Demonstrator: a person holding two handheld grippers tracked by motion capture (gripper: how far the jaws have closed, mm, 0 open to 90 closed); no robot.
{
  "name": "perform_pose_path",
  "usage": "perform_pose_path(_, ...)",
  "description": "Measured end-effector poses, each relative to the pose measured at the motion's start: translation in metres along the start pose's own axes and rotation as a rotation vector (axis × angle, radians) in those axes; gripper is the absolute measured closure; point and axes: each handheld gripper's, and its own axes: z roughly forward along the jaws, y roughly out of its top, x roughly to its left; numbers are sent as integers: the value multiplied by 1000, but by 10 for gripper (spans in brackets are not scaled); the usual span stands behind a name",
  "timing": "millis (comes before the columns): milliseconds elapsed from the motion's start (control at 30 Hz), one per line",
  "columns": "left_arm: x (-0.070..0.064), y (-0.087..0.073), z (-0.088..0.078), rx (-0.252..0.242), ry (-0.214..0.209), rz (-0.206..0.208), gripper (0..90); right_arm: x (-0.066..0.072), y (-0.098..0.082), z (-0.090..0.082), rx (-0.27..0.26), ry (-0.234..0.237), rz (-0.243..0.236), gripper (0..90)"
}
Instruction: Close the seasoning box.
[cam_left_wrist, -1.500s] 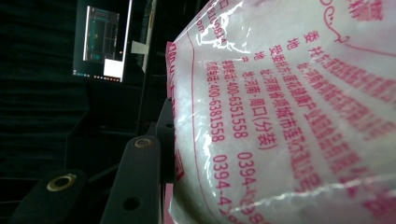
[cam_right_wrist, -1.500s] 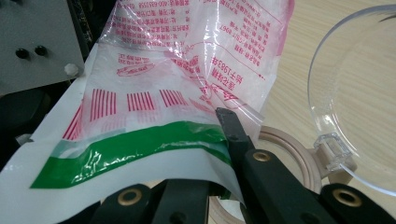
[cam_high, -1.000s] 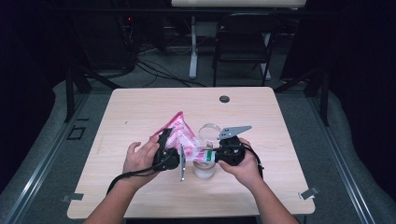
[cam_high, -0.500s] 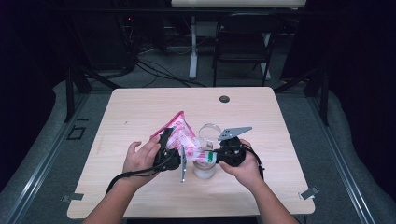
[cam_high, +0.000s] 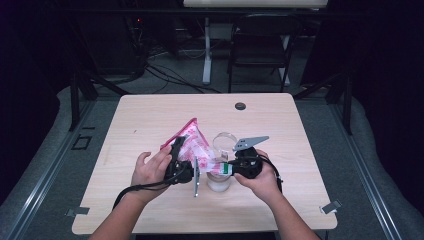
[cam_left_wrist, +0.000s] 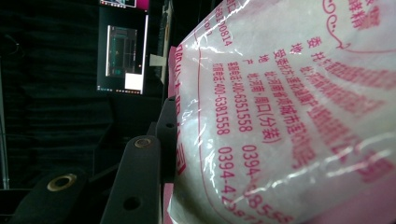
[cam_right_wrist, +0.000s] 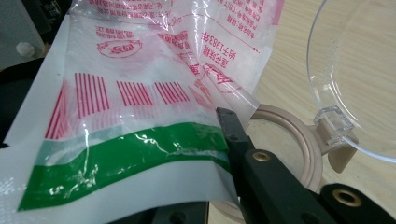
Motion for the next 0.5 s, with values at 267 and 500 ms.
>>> perform_pose_path(267,0,2,-2,-10,30,23,638,-1,-1,-1,-2,3,9,900)
perform_pose_path(500,-1,4,-2,-6,39,28,638,-3,-1,-1,-6,5,18,900)
